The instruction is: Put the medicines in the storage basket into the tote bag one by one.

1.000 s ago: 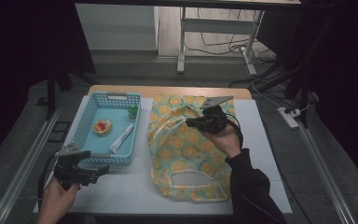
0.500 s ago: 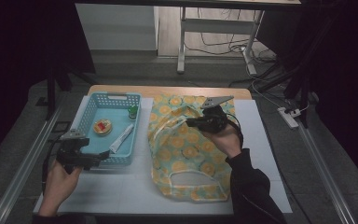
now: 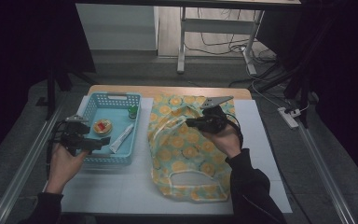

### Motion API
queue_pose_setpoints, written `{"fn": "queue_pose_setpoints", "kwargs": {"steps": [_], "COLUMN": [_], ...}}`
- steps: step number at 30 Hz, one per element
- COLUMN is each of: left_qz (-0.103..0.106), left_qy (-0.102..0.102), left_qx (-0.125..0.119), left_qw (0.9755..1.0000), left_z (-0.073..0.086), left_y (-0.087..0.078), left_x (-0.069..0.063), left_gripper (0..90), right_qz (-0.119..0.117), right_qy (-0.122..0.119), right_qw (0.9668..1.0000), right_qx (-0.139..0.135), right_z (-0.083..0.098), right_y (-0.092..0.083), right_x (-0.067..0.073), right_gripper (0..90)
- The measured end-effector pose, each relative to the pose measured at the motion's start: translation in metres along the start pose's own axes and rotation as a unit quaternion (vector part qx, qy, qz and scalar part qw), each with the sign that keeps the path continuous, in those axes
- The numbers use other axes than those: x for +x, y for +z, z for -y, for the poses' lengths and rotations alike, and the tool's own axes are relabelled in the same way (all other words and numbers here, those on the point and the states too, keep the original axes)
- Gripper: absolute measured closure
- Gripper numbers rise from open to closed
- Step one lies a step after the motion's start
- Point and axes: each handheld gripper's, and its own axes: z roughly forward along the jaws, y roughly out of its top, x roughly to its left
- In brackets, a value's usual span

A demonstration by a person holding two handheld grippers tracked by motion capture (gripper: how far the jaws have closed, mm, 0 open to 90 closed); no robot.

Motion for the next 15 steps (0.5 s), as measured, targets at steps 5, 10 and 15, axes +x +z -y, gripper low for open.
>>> {"fn": "queue_pose_setpoints", "kwargs": {"steps": [5,10,15], "left_qz": [0.016,0.007,-0.013], "left_qy": [-0.001,-0.006,-0.016], "left_qx": [0.004,0.014,0.017], "left_qw": [0.9999,0.9999,0.9997], "left_z": [-0.010,-0.020,-0.026], "left_y": [0.010,0.020,0.032], "left_x": [0.009,0.020,0.032], "left_gripper": [0.0,0.0,0.0], "right_qz": [0.000,-0.002,-0.002], "right_qy": [-0.001,-0.001,-0.001], "right_qw": [1.0000,1.0000,1.0000], "right_qx": [0.000,-0.001,-0.002], "right_z": [0.000,0.000,0.000], "right_y": [0.000,0.000,0.000], "right_x": [0.000,0.000,0.000], "right_gripper": [90.0,90.0,90.0]}}
